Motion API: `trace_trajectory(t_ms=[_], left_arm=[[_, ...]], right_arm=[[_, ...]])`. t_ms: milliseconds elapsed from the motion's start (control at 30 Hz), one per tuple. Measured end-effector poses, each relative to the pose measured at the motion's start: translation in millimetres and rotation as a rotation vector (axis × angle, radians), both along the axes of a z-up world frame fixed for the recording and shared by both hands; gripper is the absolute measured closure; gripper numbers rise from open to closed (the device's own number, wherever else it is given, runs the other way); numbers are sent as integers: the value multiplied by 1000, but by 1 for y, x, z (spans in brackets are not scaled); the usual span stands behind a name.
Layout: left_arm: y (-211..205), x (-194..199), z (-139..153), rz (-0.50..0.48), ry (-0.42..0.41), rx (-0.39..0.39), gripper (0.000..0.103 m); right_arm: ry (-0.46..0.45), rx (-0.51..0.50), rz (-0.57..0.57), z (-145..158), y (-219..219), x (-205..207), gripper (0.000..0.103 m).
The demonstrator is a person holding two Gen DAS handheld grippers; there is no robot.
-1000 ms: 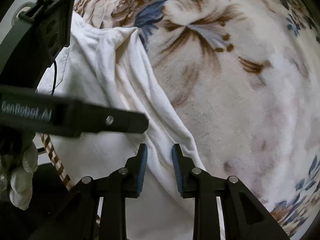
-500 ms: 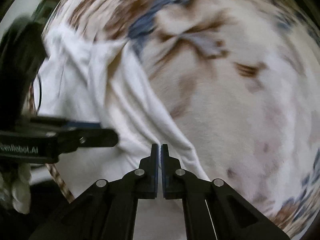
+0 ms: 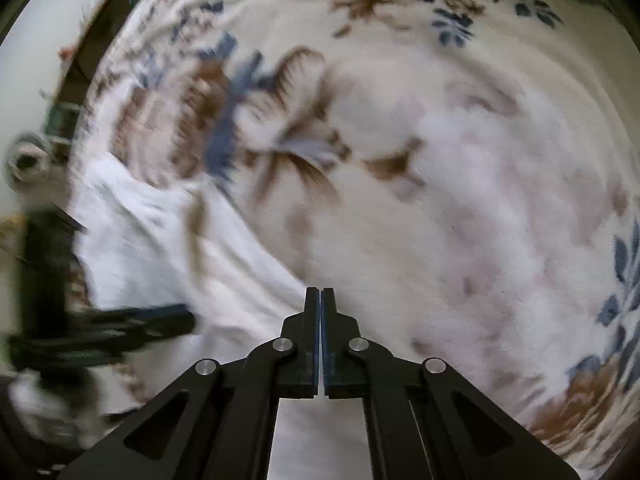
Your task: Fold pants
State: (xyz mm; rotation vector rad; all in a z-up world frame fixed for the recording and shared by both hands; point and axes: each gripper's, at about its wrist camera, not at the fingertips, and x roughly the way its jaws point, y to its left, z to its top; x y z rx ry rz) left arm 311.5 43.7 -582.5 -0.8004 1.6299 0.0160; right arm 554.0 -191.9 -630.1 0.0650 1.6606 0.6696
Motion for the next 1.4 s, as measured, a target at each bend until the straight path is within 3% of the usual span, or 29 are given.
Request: trace_trajectory(t_ms=[33, 100, 133, 167, 233, 300, 367, 433, 533, 633, 733, 800, 833, 867, 967, 1000, 1067, 1100, 1133, 1167, 1200, 1300, 1333, 1400], left_arm=[[2, -1, 2, 2, -5, 11, 64], [7, -2, 9, 0, -13, 48, 64], [9, -2, 14, -9, -19, 81, 64], [10, -1, 17, -18, -24, 110, 64], [15, -1, 23, -42, -35, 174, 64], [20, 0, 25, -67, -42, 220, 64], [25, 3, 24, -86, -43, 241, 64], [31, 3, 20, -90, -38, 231, 64], [34, 4, 16, -114, -36, 214, 64], [35, 7, 15, -122, -25, 216, 64], [36, 13, 18, -105, -22, 191, 64], [41, 16, 22, -99, -25, 187, 64], [45, 16, 24, -94, -32, 192, 64], [49, 17, 25, -90, -35, 198, 64], [55, 18, 24, -86, -26, 192, 64], [53, 19, 22, -86, -21, 191, 64], [52, 19, 21, -98, -17, 196, 64], [51, 19, 19, -105, -14, 201, 64], [51, 19, 18, -109, -12, 202, 64], [50, 20, 17, -111, -11, 202, 64], [51, 19, 16, -112, -9, 198, 64], [52, 19, 14, -109, -7, 192, 64], [50, 19, 15, -108, -6, 192, 64], [50, 20, 17, -100, -5, 190, 64]], right_arm=[[-11, 24, 9, 8, 2, 1, 98], [-38, 50, 80, 23, 19, -3, 76], [-40, 48, 120, 25, 31, -7, 50], [-41, 54, 156, 25, 44, -12, 38], [-37, 51, 192, 18, 65, -19, 38], [-6, 72, 217, 5, 84, -26, 42], [21, 87, 214, -9, 97, -27, 97], [59, 114, 88, -21, 85, -14, 98], [187, 167, -149, -48, 45, 12, 98], [252, 173, -168, -55, 44, 16, 99], [234, 145, -176, -33, 41, 21, 86], [207, 181, -195, -18, 44, 26, 67], [214, 213, -203, -14, 46, 28, 49], [228, 222, -210, -16, 52, 30, 38], [343, 231, -230, -41, 76, 34, 38], [405, 191, -242, -57, 85, 34, 38], [463, 150, -313, -75, 91, 37, 41], [482, 150, -344, -78, 89, 39, 49], [482, 144, -390, -77, 85, 44, 89], [453, 138, -434, -72, 77, 49, 97], [408, 144, -474, -62, 68, 54, 102], [277, 125, -490, -34, 51, 68, 102], [271, 135, -471, -30, 51, 71, 102], [345, 207, -411, -29, 60, 71, 101]])
